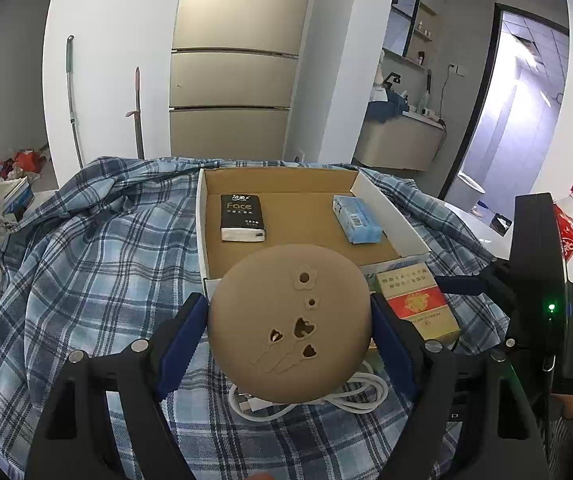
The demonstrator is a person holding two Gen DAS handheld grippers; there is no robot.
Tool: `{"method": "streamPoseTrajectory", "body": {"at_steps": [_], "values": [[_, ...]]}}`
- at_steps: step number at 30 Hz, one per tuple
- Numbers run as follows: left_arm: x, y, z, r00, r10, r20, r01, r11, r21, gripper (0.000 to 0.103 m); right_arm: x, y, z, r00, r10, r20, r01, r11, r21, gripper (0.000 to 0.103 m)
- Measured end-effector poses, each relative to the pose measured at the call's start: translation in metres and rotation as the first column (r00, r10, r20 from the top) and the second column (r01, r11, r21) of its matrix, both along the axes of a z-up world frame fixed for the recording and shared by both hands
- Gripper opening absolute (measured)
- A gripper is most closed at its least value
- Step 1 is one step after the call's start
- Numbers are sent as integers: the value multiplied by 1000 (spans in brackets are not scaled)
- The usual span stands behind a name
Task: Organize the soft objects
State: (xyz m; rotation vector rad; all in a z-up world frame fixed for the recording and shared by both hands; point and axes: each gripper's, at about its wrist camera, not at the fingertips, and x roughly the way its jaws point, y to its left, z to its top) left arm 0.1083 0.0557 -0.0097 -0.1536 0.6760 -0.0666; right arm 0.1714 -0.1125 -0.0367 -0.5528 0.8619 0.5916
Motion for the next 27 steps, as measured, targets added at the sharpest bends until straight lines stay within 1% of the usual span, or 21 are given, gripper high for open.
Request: {"method": "streamPoseTrajectory", "body": {"at_steps": [2, 4, 6, 9, 12, 14, 17, 23, 27], "values": [[-1, 0, 1, 1000, -2, 5, 2, 1000, -3, 82, -2, -4, 4, 1000, -4, 1, 4, 1000, 1, 77], [-1, 1, 1, 1000, 2, 4, -2, 1000, -7, 82, -7, -14, 10, 1000, -14, -2, 14, 1000, 20, 68], [-1, 2, 1, 1000, 4, 1, -4, 1000, -10, 82, -12, -25, 17, 1000, -23, -5, 23, 999, 48, 66], [-2, 0, 1, 1000, 3, 1, -3, 1000, -7, 82, -15, -40, 19, 999, -44, -17, 45, 996, 78, 58], [-2, 0, 1, 1000, 2, 3, -2, 1000, -5, 82, -17, -53, 19, 997, -72, -16, 73, 993, 97, 58], [-1, 1, 0, 1000, 2, 2, -2, 1000, -6, 82, -16, -60, 21, 996, -87, -23, 89, 988, 128, 58], [-2, 1, 0, 1000, 3, 2, -3, 1000, -9, 82, -19, -68, 28, 995, -104, -12, 104, 979, 174, 58], [-1, 3, 0, 1000, 14, -2, -14, 1000, -8, 82, -38, -77, 48, 992, -102, 71, 85, 973, 217, 57], [-4, 7, 4, 999, 39, 7, -39, 999, -17, 82, -54, -78, 63, 987, -80, 139, 43, 966, 254, 57]]}}
